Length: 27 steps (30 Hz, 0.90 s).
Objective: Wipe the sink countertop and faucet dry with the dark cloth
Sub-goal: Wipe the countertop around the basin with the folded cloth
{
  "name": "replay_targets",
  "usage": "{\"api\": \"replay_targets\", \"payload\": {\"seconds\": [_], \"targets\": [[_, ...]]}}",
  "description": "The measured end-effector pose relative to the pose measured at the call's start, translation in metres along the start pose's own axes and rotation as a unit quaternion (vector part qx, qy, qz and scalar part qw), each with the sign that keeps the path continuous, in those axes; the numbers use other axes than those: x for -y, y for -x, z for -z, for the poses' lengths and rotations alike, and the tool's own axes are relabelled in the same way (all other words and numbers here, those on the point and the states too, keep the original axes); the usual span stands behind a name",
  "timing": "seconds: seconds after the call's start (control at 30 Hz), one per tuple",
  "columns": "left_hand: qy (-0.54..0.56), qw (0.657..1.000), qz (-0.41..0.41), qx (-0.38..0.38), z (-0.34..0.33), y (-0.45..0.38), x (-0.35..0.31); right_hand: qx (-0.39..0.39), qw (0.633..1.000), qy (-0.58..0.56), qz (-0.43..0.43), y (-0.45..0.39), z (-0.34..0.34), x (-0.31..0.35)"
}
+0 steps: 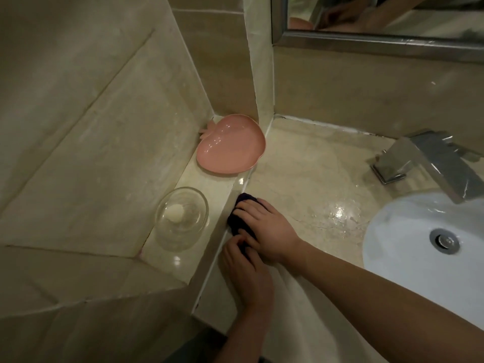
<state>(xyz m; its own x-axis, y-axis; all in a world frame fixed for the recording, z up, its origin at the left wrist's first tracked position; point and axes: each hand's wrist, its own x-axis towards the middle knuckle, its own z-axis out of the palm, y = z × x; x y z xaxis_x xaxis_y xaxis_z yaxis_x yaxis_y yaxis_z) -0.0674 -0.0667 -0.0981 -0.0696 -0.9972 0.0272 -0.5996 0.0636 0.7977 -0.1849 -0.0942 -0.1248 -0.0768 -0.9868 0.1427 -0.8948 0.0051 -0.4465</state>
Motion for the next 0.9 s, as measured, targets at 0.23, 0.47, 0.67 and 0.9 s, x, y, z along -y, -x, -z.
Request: {"api": "replay_targets", "payload": {"seconds": [0.23, 0.47, 0.67, 0.9], "targets": [[-0.028, 0.997, -0.067, 0.035, -0.04, -0.036, -0.013, -0.032, 0.999, -0.003, -0.03, -0.036, 0.012, -0.048], [-0.077, 0.985, -0.136, 0.067, -0.058, -0.043, -0.004, -0.064, 0.997, 0.01, -0.033, -0.074, 0.036, -0.097], [-0.074, 0.983, -0.155, 0.067, -0.063, -0.049, 0.002, -0.092, 0.989, 0.017, -0.115, -0.107, 0.047, -0.133], [-0.088, 0.98, -0.17, 0.056, -0.065, -0.051, 0.006, -0.117, 0.965, 0.022, -0.232, -0.117, 0.061, -0.15]]}}
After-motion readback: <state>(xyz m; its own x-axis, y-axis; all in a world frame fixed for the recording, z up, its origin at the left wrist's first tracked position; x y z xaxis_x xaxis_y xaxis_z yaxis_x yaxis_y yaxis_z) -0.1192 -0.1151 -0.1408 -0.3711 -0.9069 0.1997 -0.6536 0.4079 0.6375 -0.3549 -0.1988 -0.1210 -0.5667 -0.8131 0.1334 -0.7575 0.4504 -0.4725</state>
